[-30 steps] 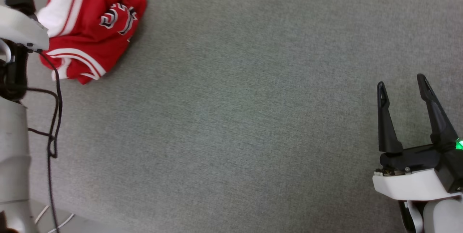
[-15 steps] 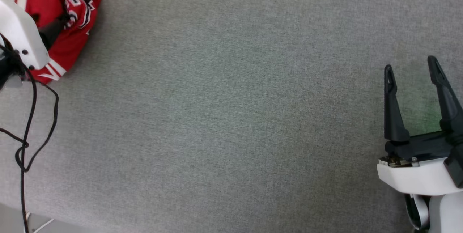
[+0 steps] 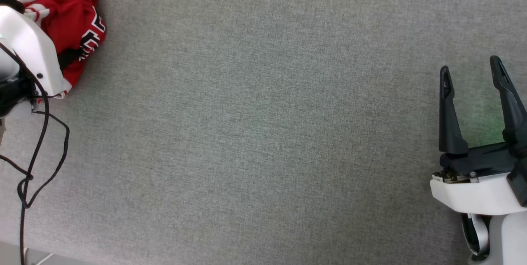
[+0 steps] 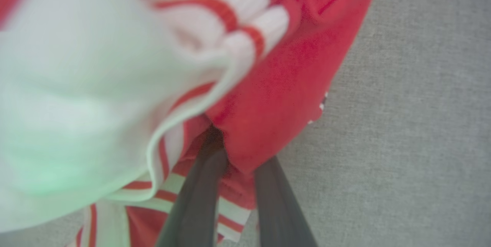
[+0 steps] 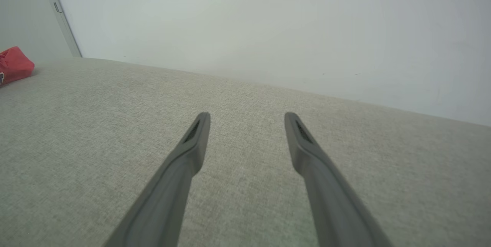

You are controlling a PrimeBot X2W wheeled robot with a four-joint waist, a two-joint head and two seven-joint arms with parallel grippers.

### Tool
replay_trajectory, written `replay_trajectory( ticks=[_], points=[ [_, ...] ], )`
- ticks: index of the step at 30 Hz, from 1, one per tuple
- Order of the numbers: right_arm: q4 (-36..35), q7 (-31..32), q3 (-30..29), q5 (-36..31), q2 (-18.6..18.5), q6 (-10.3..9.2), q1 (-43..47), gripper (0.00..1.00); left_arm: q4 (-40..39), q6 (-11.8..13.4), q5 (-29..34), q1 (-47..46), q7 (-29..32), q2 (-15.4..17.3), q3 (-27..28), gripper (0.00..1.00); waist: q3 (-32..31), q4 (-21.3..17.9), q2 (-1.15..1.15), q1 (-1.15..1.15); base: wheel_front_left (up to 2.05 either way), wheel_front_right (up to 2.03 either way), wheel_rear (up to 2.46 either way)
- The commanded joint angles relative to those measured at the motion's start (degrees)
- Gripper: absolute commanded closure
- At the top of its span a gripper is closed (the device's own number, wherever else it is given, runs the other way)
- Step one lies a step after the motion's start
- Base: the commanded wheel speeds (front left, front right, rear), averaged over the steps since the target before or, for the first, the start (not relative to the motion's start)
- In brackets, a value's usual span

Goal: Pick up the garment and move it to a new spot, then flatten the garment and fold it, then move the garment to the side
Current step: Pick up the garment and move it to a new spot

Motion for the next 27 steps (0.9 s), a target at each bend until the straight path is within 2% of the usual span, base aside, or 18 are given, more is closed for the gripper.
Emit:
replay_trajectory(
  ticks=[1,8,17,23,27],
  points=[
    [0.25,-0.12,0.03,0.24,-0.05,-0.02,-0.3,0.0,0.53,0.04,-0.23,0.14,-0.41,0.28,-1.24,1.0,-1.11,0.03,0.0,-0.01,0.0,0.0,0.0],
    [1.32,-0.12,0.47,1.62,0.15,-0.02,0.77,0.0,-3.61,0.04,1.01,-4.77,-5.2,4.89,-4.21,1.0,-6.04,-0.29,0.0,-0.01,0.0,0.0,0.0],
    [2.65,-0.12,0.88,5.93,0.21,-0.02,1.6,0.0,-13.28,0.04,3.13,-10.37,-7.72,7.94,-11.39,1.0,-11.39,-2.39,0.0,-0.01,0.0,0.0,0.0],
    [3.06,-0.12,1.06,8.28,0.22,-0.02,2.06,0.0,-19.53,0.04,3.56,-14.47,-6.84,5.88,-17.06,1.0,-13.53,-5.89,0.0,-0.01,0.0,0.0,0.0],
    [3.2,-0.12,1.09,9.61,0.23,-0.02,1.94,0.0,-22.37,0.04,4.08,-17.36,-6.34,2.96,-21.36,1.0,-13.95,-9.4,0.0,-0.01,0.0,0.0,0.0]
  ],
)
